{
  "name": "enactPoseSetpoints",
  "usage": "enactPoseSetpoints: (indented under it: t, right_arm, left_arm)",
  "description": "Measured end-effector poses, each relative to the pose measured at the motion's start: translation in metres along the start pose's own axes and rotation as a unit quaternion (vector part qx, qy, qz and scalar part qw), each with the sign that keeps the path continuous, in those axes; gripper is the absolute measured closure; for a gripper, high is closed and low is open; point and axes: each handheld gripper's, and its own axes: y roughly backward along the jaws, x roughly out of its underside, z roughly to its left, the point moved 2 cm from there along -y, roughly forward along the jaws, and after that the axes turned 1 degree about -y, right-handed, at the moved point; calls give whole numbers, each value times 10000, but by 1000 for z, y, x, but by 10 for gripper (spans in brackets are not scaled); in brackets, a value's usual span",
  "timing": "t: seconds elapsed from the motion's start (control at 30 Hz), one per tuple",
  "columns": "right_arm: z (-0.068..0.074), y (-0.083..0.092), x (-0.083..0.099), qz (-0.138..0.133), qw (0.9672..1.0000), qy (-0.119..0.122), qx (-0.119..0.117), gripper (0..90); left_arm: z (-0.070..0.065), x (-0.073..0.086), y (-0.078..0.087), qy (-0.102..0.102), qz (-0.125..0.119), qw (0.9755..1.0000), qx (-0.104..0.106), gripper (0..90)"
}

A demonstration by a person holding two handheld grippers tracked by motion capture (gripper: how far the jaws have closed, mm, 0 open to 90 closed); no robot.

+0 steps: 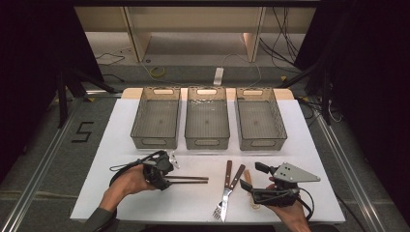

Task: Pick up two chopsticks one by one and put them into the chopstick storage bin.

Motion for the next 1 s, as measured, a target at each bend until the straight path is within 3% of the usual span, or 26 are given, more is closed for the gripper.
enactPoseSetpoints:
  t: [0.13,0.27,0.77,1.0]
  right_arm:
    - [0,0,0,13,10000,0,-27,217]
    - [0,0,0,15,10000,8,-38,218]
    - [-1,-1,0,37,10000,-21,-51,223]
    - [-1,-1,0,47,10000,-24,-49,225]
  left_arm:
    - [0,-1,0,-4,-21,10000,37,615]
    - [2,-1,-3,-58,159,9998,133,659]
    - [3,-1,-7,-111,365,9988,309,756]
    - [1,-2,-7,-209,411,9986,262,769]
